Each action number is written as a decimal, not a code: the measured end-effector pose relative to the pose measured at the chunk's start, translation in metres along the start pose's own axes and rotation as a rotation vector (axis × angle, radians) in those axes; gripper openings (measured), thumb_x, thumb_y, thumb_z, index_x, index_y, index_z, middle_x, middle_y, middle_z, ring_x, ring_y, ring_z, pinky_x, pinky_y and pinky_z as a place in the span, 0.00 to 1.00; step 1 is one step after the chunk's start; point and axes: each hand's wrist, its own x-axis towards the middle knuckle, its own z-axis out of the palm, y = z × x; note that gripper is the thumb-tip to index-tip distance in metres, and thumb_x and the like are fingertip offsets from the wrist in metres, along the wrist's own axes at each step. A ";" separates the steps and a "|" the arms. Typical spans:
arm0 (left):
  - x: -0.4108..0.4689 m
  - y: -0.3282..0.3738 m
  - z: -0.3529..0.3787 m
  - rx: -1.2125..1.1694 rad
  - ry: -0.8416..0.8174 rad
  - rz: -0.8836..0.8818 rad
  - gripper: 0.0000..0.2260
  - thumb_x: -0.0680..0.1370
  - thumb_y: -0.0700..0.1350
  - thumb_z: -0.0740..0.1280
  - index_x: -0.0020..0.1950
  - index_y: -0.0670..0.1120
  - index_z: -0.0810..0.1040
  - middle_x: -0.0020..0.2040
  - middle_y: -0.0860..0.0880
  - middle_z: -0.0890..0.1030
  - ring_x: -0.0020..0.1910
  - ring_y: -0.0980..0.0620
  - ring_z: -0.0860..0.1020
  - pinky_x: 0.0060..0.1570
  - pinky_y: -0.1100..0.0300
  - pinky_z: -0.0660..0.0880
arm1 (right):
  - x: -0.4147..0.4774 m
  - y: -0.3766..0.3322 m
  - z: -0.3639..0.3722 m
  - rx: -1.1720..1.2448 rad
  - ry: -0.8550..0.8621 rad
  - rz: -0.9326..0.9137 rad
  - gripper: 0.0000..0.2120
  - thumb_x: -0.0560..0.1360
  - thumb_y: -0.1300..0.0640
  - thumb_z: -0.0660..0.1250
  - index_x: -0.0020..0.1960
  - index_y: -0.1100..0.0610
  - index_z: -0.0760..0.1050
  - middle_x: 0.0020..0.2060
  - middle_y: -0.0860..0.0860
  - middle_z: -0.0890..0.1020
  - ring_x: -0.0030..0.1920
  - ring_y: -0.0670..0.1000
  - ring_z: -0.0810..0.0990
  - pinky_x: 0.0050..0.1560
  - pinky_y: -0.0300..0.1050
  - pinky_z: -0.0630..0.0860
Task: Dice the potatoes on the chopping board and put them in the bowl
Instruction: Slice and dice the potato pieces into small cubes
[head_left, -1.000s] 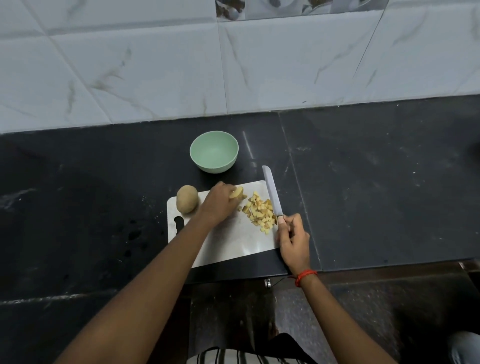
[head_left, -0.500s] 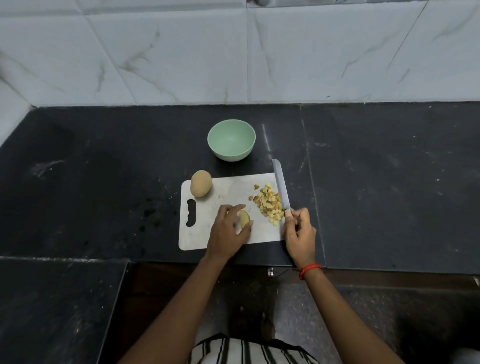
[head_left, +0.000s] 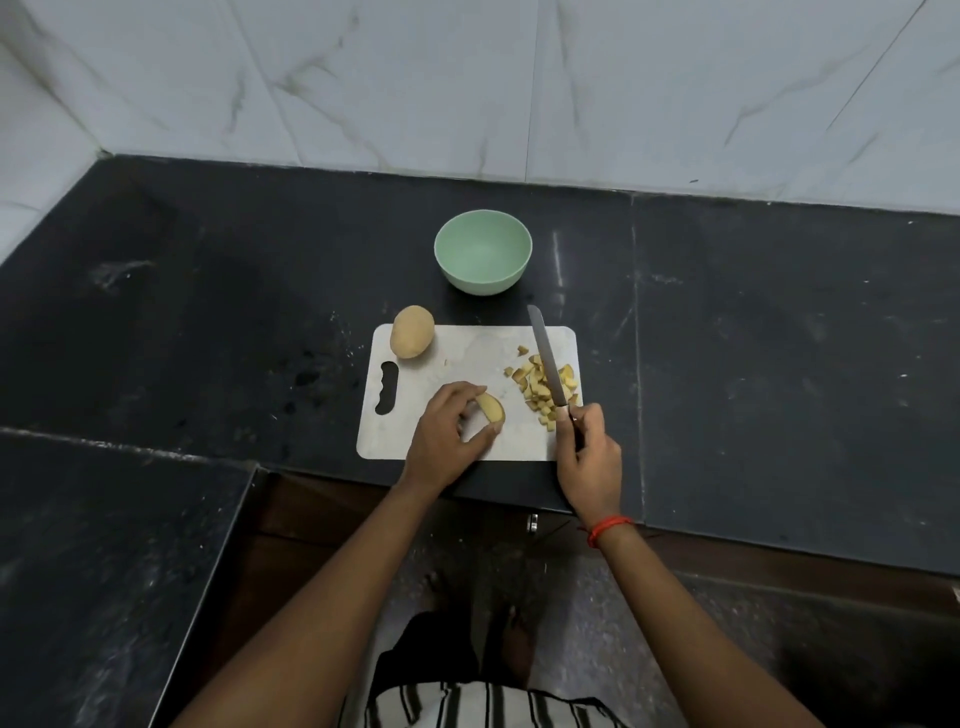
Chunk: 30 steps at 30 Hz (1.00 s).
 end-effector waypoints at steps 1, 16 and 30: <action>0.000 0.000 0.001 0.013 0.012 0.004 0.22 0.75 0.49 0.76 0.67 0.46 0.79 0.64 0.53 0.76 0.58 0.57 0.76 0.52 0.69 0.75 | 0.000 0.001 0.001 -0.037 -0.011 -0.012 0.06 0.84 0.50 0.60 0.50 0.50 0.67 0.33 0.46 0.78 0.31 0.46 0.77 0.27 0.40 0.68; -0.004 -0.007 0.007 0.229 0.027 0.145 0.12 0.79 0.48 0.71 0.58 0.43 0.86 0.56 0.50 0.85 0.53 0.52 0.75 0.52 0.61 0.74 | -0.007 -0.028 0.035 -0.425 -0.270 -0.087 0.09 0.85 0.49 0.55 0.49 0.52 0.64 0.35 0.49 0.78 0.34 0.55 0.80 0.29 0.45 0.69; -0.004 -0.005 0.007 0.233 0.016 0.130 0.11 0.80 0.48 0.71 0.58 0.43 0.85 0.56 0.49 0.85 0.54 0.50 0.75 0.52 0.59 0.75 | -0.006 -0.028 0.043 -0.502 -0.294 -0.075 0.06 0.85 0.51 0.54 0.53 0.53 0.65 0.36 0.52 0.80 0.34 0.56 0.80 0.30 0.45 0.67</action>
